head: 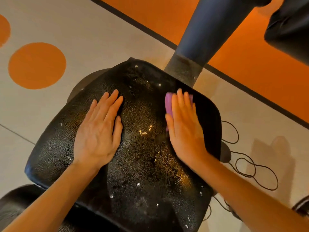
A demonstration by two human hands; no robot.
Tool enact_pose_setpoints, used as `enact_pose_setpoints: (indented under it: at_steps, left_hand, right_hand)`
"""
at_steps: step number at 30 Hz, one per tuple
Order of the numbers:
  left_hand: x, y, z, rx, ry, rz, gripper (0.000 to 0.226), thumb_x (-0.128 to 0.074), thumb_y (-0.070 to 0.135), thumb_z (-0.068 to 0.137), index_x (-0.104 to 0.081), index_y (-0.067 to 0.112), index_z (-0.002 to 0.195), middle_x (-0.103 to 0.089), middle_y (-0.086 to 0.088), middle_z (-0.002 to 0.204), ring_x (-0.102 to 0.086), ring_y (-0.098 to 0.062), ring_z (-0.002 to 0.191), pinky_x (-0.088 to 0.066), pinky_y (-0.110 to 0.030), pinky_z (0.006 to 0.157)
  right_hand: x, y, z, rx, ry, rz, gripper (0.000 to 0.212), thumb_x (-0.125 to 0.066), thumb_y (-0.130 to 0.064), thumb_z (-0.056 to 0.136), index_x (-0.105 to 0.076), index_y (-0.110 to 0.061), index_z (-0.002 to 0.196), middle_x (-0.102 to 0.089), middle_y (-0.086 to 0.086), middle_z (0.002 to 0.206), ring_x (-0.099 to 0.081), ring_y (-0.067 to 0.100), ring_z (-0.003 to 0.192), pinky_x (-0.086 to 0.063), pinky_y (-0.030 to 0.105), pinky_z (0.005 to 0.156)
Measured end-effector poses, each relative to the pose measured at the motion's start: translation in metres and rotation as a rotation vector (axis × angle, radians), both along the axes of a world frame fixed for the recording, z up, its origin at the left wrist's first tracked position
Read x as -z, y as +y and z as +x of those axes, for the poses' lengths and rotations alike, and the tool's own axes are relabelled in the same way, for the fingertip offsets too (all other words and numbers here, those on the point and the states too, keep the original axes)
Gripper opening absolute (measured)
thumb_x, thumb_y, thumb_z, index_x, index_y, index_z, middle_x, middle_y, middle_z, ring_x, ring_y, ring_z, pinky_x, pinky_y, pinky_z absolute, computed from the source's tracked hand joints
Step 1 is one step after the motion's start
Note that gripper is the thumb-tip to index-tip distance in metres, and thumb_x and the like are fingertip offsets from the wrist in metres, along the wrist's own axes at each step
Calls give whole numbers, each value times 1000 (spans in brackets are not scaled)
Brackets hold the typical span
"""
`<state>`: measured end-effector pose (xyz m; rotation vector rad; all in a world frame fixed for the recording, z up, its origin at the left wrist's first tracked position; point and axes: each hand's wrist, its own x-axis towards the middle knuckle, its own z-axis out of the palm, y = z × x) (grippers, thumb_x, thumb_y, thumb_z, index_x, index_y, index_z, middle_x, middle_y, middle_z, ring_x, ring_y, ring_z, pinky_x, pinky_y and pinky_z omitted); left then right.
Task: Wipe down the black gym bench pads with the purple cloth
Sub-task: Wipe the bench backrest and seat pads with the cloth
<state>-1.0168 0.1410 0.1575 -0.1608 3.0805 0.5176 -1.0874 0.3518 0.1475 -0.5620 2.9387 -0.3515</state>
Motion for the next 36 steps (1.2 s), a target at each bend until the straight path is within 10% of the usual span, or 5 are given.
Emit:
enact_pose_setpoints:
  at_steps: [4,9,18,36]
  left_hand:
    - [2,0,0,0,10,-3,51,-29,30,102,-31,15,150,-26,0,159,-18,-17,150,-14,-38,124]
    - [0,0,0,0,-3,11,52,-30,30,101,-33,14,150,-27,-1,159,-19,-18,149,-15,-39,123]
    - [1,-1,-1,5,-16,14,52,-29,31,101,-31,15,151,-25,0,160,-17,-17,150,-14,-39,123]
    - [-2,1,-2,-12,-19,14,52,-30,31,100,-33,15,150,-27,1,159,-18,-16,149,-13,-38,124]
  right_hand:
    - [8,-42,-62,228,31,-24,55,-24,-34,103,-21,-6,150,-19,15,158,-14,30,147,-12,44,121]
    - [-4,-9,43,-45,-49,-31,58,-18,-36,100,-17,-10,152,-13,9,160,-4,23,149,-12,40,121]
    - [6,-21,-42,39,33,8,51,-27,-23,104,-16,-8,151,-15,13,159,-9,27,148,-14,43,121]
    - [3,7,-56,224,106,1,36,-34,-18,99,-46,-10,132,-57,9,123,-53,24,116,-34,44,111]
